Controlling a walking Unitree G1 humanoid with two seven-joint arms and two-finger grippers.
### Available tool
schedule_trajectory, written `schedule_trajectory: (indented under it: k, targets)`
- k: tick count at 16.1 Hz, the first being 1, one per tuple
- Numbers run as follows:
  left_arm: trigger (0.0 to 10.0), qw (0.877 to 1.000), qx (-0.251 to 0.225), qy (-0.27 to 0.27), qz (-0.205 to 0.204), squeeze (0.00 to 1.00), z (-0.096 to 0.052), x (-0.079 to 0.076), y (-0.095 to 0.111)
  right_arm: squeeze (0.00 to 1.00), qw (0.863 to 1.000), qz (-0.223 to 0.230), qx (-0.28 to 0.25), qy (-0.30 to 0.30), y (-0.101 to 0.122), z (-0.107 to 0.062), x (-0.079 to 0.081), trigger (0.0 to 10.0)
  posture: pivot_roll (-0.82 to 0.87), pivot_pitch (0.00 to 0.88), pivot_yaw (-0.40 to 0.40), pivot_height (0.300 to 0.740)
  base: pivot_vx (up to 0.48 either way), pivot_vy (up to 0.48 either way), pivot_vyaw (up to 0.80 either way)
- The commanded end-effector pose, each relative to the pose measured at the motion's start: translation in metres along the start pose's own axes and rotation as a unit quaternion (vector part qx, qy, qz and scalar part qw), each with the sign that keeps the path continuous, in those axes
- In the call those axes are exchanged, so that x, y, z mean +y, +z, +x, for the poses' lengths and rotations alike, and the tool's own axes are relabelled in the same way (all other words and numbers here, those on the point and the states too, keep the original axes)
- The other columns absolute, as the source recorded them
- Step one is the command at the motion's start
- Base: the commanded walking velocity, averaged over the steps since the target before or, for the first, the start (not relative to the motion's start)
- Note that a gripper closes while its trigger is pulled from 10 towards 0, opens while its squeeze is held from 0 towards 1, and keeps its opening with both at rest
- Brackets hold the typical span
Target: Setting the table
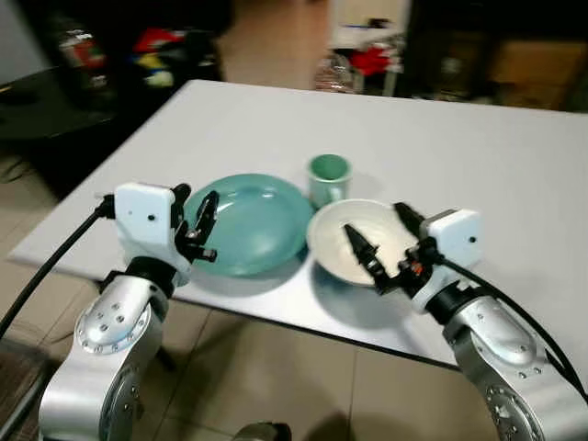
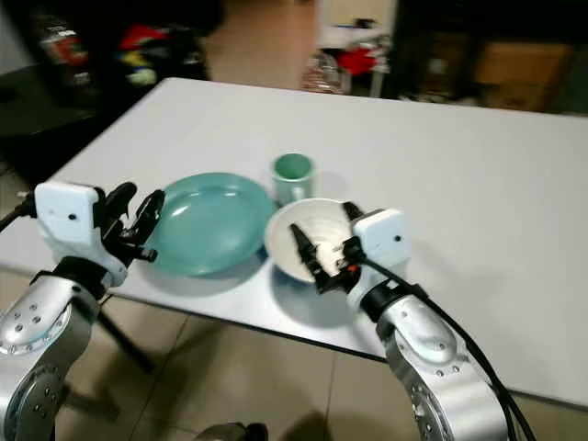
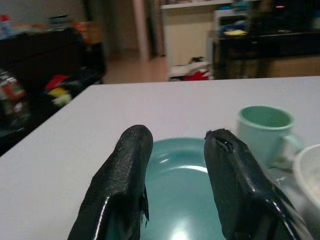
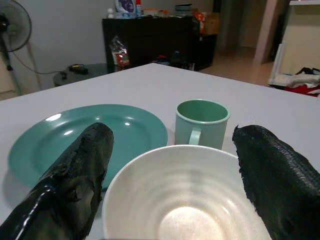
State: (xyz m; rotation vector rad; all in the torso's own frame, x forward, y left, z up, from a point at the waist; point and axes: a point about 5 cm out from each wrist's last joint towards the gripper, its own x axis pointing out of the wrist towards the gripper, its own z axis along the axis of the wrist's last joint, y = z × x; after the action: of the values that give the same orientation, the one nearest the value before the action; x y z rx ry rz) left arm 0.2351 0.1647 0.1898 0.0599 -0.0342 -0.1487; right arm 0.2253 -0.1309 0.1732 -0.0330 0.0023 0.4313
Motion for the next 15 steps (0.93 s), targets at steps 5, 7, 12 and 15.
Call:
schedule_trajectory:
  k: [5, 7, 12, 15]
  targets:
    - [10.0, 0.998, 0.019, 0.055, -0.012, 0.00, -0.001, 0.010, -0.010, 0.00, 1.000, 0.017, 0.004, -0.006, -0.003, 0.004, 0.003, 10.0, -0.04, 0.000, 0.055, 0.740, 0.000, 0.000, 0.80]
    - [10.0, 0.998, 0.019, 0.055, 0.006, 0.00, -0.002, 0.009, -0.010, 0.00, 1.000, 0.017, -0.003, -0.009, 0.000, 0.005, 0.002, 10.0, -0.03, 0.000, 0.041, 0.740, 0.000, 0.000, 0.80]
    - [10.0, 0.998, 0.008, 0.051, 0.028, 0.00, 0.000, 0.008, -0.006, 0.00, 0.999, 0.032, 0.012, -0.019, -0.007, 0.003, 0.003, 10.0, -0.03, 0.000, 0.056, 0.740, 0.000, 0.000, 0.80]
    - [10.0, 0.998, 0.012, 0.051, 0.032, 0.00, 0.003, 0.007, -0.007, 0.00, 0.999, 0.029, 0.024, -0.022, -0.011, 0.000, 0.008, 10.0, -0.03, 0.000, 0.066, 0.740, 0.000, 0.000, 0.80]
